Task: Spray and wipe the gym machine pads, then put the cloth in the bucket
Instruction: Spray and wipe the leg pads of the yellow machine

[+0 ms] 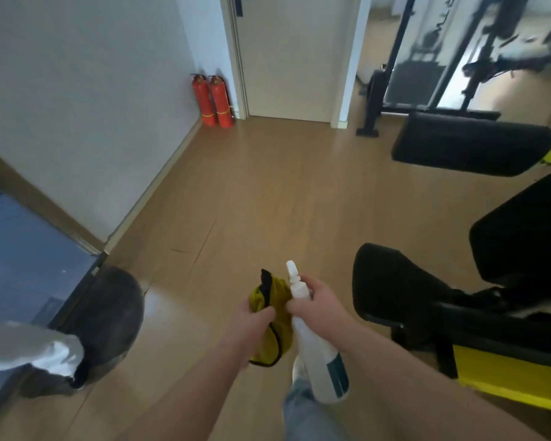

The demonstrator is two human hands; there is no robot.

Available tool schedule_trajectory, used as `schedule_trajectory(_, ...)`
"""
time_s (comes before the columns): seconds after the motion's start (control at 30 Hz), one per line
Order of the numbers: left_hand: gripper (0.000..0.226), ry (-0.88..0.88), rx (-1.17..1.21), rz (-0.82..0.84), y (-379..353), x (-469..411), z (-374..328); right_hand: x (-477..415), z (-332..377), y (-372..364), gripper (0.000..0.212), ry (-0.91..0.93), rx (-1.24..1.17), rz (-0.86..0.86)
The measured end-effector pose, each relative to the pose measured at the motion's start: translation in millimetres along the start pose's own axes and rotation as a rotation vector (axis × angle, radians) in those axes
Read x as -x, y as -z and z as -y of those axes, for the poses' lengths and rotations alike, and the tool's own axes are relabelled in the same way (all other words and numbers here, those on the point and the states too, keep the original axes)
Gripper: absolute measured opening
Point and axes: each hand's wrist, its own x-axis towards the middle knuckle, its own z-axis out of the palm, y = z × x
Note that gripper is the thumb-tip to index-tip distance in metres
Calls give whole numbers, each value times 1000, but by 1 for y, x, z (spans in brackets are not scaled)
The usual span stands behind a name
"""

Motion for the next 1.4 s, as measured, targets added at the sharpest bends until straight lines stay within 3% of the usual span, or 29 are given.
schedule_trajectory(0.1, 42, -4, 26, 23, -6, -56, -55, -61, 37, 26, 65, -21, -43, -26)
schedule_trajectory(0.27, 52, -49, 0, 211, -13, -142, -140, -139, 87, 80, 61, -33, -80, -82)
schedule_trajectory(0.37, 58, 7, -13, 306, -23, -188, -184, -173, 106, 110, 65, -67, -113, -138)
schedule_trajectory(0.47, 48, 77, -101, 358, -44, -241, -221, -207, 118, 136, 65, -102, -168, -217)
schedule_trajectory(0.6, 71, 199, -186, 545, -81, -307, -260, -236, 123, 160, 45, -157, -277, -418)
schedule_trajectory(0.77, 59, 297, -111, 952, -139, -332, -296, -239, 124, 169, 44, -291, -457, -726)
schedule_trajectory(0.9, 33, 260, -295, 1171, -156, -331, -318, -224, 113, 173, 45, -363, -529, -905)
schedule_trajectory(0.93, 20, 263, -340, 1179, -165, -336, -313, -217, 108, 173, 45, -386, -547, -944)
schedule_trajectory(1.07, 44, 156, -593, 1196, -200, -344, -307, -193, 91, 177, 54, -460, -626, -1037)
schedule_trajectory(1.13, 52, 180, -635, 1269, -220, -340, -300, -183, 79, 183, 52, -483, -663, -1073)
schedule_trajectory(1.27, 38, 43, -695, 1305, -263, -317, -294, -166, 61, 203, 48, -445, -724, -1089)
schedule_trajectory(1.4, 44, 31, -701, 1239, -308, -288, -297, -147, 47, 232, 42, -397, -754, -1138)
